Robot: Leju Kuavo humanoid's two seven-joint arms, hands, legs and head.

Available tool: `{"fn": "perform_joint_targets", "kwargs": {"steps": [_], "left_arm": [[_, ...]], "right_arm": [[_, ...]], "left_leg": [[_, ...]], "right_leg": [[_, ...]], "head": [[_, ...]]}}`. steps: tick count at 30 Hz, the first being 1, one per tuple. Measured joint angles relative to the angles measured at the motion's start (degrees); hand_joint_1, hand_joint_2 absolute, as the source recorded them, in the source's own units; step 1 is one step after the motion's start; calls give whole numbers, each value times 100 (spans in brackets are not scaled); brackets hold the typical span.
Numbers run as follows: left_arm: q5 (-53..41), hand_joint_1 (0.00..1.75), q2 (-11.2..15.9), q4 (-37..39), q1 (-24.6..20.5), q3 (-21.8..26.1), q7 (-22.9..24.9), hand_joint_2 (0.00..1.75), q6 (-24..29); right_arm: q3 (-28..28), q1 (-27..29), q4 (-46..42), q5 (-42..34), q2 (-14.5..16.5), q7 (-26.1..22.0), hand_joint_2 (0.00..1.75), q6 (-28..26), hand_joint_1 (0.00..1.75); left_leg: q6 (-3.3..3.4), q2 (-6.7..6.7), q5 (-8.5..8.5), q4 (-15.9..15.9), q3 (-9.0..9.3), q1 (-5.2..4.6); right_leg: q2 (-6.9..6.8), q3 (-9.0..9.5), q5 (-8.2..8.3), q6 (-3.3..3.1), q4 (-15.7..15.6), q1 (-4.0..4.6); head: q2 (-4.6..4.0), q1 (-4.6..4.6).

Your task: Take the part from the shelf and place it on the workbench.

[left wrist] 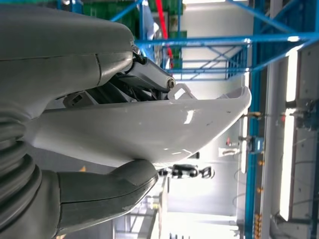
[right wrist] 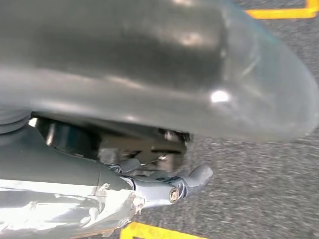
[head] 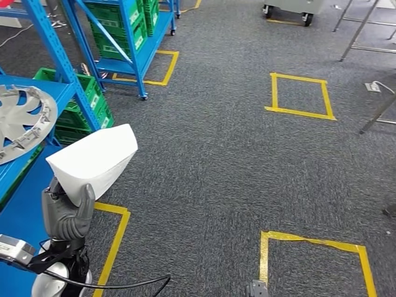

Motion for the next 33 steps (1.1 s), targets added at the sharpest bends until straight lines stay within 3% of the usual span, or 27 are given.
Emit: {"fn": "perform_joint_targets", "kwargs": {"steps": [1, 2, 3, 5, 7, 10, 12, 14, 16, 17, 19, 21, 23, 25, 27, 29, 30, 31, 32, 33], "left_arm": [[0, 175, -2, 7, 5, 16, -1, 175, -3], [0, 175, -5, 12, 6, 30, -2, 175, -6], [0, 175, -10, 16, 5, 40, -2, 175, -9], [-1, 175, -21, 17, 5, 55, -4, 175, -37], [-25, 175, -25, 19, 7, 63, -15, 175, -107], [67, 175, -22, 26, 6, 67, -1, 175, -373], [152, 175, -19, 30, 2, 70, 42, 175, -561], [149, 175, -16, 46, 6, 84, 61, 175, -623], [148, 175, -15, 79, 8, 111, 64, 175, -625], [151, 175, -14, 95, 8, 127, 62, 175, -626], [152, 175, -14, 113, 7, 172, 55, 175, -620], [127, 175, -21, 118, 5, 220, 55, 175, -583], [94, 175, -31, 125, 7, 247, 69, 175, -544], [80, 175, -43, 128, -2, 253, 80, 175, -533], [69, 175, -63, 128, -15, 257, 80, 175, -530], [44, 175, -77, 128, -6, 265, 80, 175, -503], [17, 175, -80, 130, 0, 269, 81, 175, -460], [-23, 175, -88, 133, 4, 273, 84, 175, -401], [-66, 175, -100, 138, 4, 275, 87, 175, -336], [-109, 175, -116, 145, 1, 274, 92, 175, -273]], "right_arm": [[0, -9, -3, 0, 1, -5, 0, 0, 0], [0, -10, -6, -2, 1, -4, 0, 0, 0], [1, -4, -7, -3, 1, 6, 0, 1, 0], [1, 11, -7, -4, -2, 25, 0, 5, 0], [2, 20, -7, 0, -4, 12, 0, 15, 0], [5, 39, -7, 10, -5, -57, 0, 38, 0], [8, 48, -8, 18, -7, -91, 0, 74, 0], [15, 49, -8, 31, -8, -109, 0, 112, 0], [31, 53, -8, 42, -8, -114, 0, 125, 0], [40, 55, -8, 44, -8, -117, 0, 116, 0], [49, 55, -8, 33, -5, -132, 0, 75, 0], [50, 48, -7, 10, -4, -157, 0, 28, 0], [50, 49, -5, -4, -6, -172, 0, 8, 0], [50, 57, -5, -7, -10, -175, 0, 1, 0], [50, 56, -5, -9, -14, -178, 0, -2, 0], [50, 49, -5, -8, -15, -188, 0, -3, 0], [50, 40, -5, -10, -15, -192, 0, -8, 0], [50, 30, -5, -16, -15, -190, 0, -14, 0], [50, 23, -5, -28, -15, -181, 0, -19, 0], [50, 20, -5, -46, -15, -168, 0, -22, 0]], "left_leg": [[4, 90, -9, 0, 8, -7], [5, 174, -20, 0, 21, -12], [-1, 248, -34, 0, 40, -15], [-36, 366, -70, 2, 87, -33], [-89, 461, -89, -3, 114, -54], [-185, 554, -98, -37, 141, -44], [-231, 337, -256, 171, 59, -26], [-242, 58, -583, 835, -281, -19], [-249, -22, -758, 1467, -655, -19], [-249, -32, -686, 1531, -725, -17], [-251, -100, -268, 1028, -539, 1], [-262, -370, 56, 307, -218, 43], [-233, -532, 96, 17, -96, 52], [-153, -410, 96, 0, -92, 38], [-73, -264, 101, -17, -69, 38], [-21, -112, 90, -22, -53, 12], [-7, -25, 83, -20, -50, -6], [2, 65, 73, -19, -44, -21], [7, 152, 62, -18, -35, -32], [9, 233, 47, -17, -18, -40]], "right_leg": [[-21, -78, -46, 0, 197, -3], [-35, -37, 15, -3, 165, -5], [-66, 131, 168, -11, -110, -7], [-267, 597, 481, -41, -913, 13], [-389, 829, 591, -105, -1345, 52], [-216, 817, 620, -214, -1420, 71], [-89, 849, 653, -276, -1478, 39], [40, 866, 665, -313, -1496, 21], [198, 869, 662, -328, -1496, 21], [283, 873, 662, -329, -1495, 20], [465, 885, 662, -310, -1485, 5], [628, 857, 652, -251, -1439, 1], [750, 789, 653, -179, -1421, -7], [826, 745, 667, -124, -1442, -35], [572, 648, 535, -82, -1239, -21], [150, 336, 175, -49, -572, -4], [40, 139, -6, -37, -171, -8], [-10, -4, -115, -33, 129, -11], [-27, -46, -116, -34, 238, -13], [-41, 37, -8, -42, 108, -13]], "head": [[0, 1], [0, 1], [0, 1], [0, 2], [0, -4], [0, -9], [0, -28], [0, -59], [0, -75], [0, -73], [0, -74], [0, -75], [0, -76], [0, -74], [0, -40], [0, -4], [0, 1], [0, 0], [0, 1], [0, 1]]}}
